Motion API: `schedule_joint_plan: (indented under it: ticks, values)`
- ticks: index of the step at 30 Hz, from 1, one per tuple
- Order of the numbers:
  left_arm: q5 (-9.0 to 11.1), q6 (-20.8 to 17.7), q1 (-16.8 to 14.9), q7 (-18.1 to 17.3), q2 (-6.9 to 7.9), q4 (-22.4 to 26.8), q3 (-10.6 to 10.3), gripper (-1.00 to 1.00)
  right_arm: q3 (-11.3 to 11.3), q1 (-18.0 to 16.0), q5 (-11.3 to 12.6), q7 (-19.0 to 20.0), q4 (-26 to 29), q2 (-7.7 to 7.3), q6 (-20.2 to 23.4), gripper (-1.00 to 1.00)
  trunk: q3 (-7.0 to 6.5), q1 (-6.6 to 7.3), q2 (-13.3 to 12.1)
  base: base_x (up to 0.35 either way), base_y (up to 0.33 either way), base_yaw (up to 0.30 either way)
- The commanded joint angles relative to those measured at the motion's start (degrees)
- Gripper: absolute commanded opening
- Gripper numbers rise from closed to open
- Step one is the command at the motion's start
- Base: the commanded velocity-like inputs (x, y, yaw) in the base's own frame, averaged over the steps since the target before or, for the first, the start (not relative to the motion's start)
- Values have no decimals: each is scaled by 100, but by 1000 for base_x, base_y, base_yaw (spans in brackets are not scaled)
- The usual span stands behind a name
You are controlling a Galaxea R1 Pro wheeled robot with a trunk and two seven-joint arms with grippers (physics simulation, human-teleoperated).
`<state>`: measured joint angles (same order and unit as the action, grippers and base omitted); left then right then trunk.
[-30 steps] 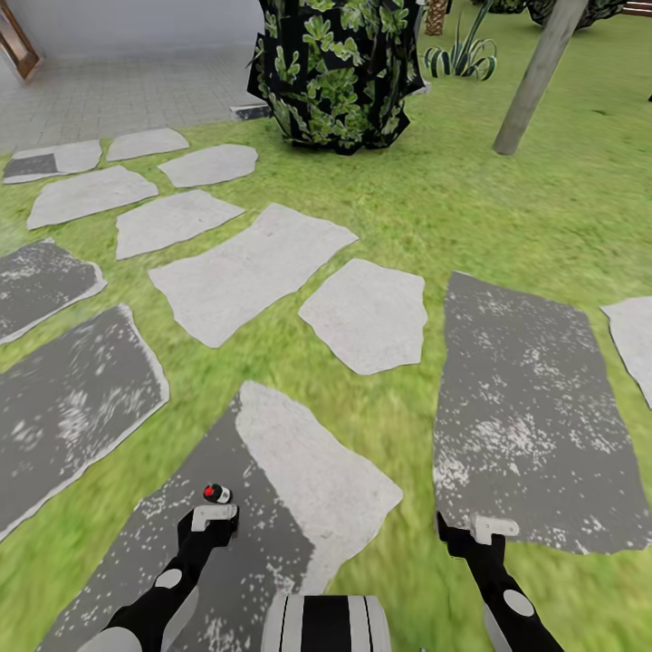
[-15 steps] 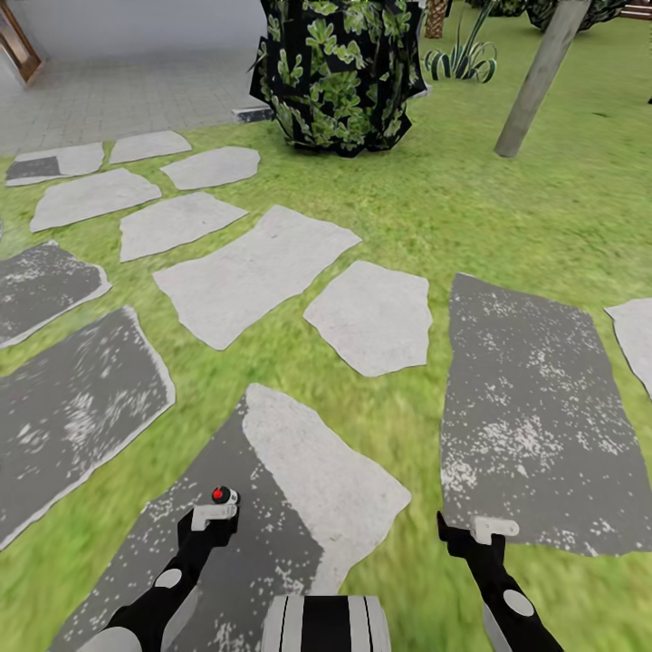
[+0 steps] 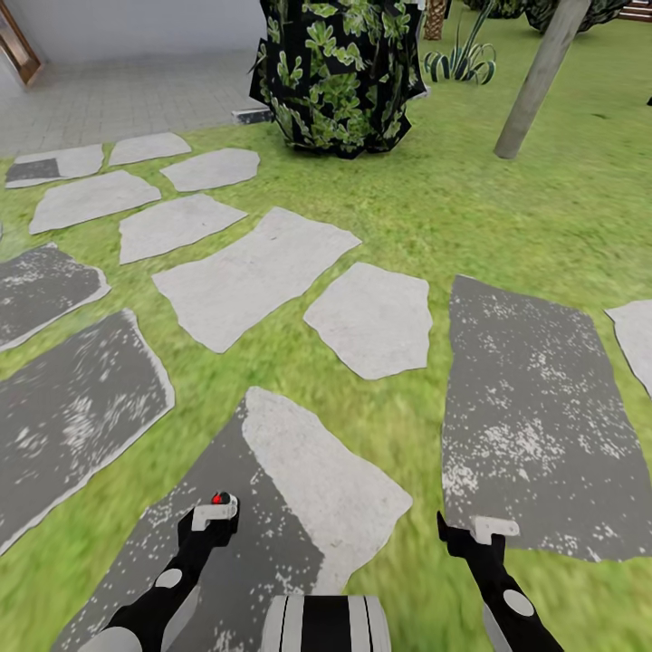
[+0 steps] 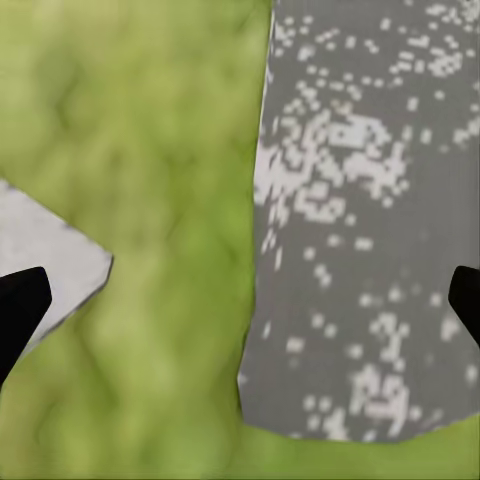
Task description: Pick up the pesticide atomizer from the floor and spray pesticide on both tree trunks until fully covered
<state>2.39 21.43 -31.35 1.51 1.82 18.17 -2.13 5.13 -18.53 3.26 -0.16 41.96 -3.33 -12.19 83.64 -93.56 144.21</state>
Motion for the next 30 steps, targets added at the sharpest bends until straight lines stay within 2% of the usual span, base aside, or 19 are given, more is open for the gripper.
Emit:
schedule_joint_plan:
  ticks: [1, 17, 23, 30]
  values:
    - [24, 19, -2, 13, 2, -5, -24, 100, -6, -2, 34, -2, -3, -1, -20, 100, 3, 0, 1, 27, 0, 0]
    - [24, 25, -2, 16, -4, 1, -27, 100, -7, -2, 34, -2, -3, -1, -20, 100, 3, 0, 1, 3, 0, 0]
    - [24, 223, -2, 16, 2, -5, -17, 100, -9, -2, 34, -2, -3, -1, -19, 100, 3, 0, 1, 62, -38, 0]
    - [24, 255, -2, 13, 0, -12, -19, 100, -8, -2, 34, -2, -8, -1, -20, 100, 3, 0, 1, 9, -6, 0]
